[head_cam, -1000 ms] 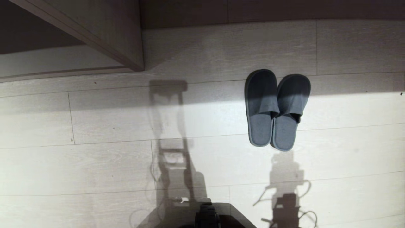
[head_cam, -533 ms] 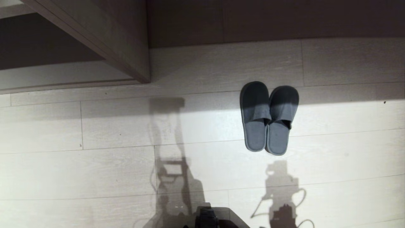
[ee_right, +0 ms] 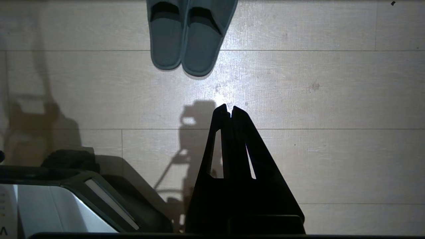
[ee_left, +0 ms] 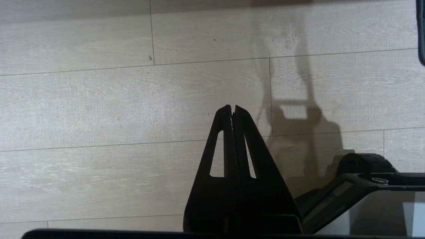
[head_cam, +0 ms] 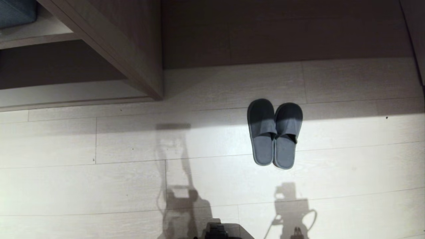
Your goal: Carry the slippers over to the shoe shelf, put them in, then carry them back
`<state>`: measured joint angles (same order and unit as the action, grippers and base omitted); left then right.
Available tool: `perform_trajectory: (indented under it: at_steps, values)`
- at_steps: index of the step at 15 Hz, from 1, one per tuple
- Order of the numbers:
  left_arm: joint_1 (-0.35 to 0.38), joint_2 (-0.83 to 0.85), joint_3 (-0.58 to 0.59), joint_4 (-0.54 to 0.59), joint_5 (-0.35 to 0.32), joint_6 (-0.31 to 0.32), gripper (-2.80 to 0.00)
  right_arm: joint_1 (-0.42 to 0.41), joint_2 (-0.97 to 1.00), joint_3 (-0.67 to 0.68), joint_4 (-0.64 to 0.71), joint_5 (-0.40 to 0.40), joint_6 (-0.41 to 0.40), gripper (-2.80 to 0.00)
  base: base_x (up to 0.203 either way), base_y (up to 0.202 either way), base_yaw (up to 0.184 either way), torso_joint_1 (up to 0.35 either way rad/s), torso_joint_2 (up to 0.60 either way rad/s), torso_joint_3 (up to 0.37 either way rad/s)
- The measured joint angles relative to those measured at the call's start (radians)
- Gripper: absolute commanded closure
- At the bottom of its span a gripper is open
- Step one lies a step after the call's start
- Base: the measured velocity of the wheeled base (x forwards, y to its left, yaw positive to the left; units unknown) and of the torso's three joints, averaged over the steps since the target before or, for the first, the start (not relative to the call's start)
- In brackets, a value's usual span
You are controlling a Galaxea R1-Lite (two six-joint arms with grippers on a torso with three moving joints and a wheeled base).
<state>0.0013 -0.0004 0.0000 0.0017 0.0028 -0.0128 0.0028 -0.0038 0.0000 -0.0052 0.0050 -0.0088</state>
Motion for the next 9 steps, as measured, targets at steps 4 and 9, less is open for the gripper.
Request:
perform_trajectory:
  at_steps: [4, 9]
  values:
    - [0.000, 0.000, 0.000, -0.001, -0.001, 0.001, 0.00, 0.000, 0.000, 0.000, 0.000, 0.000, 0.001, 0.00, 0.000, 0.000, 0.000, 0.000, 0.00, 0.200]
    - [0.000, 0.000, 0.000, 0.000, -0.001, 0.001, 0.00, 0.000, 0.001, 0.000, 0.001, -0.001, 0.005, 0.00, 0.000, 0.000, 0.000, 0.000, 0.00, 0.203]
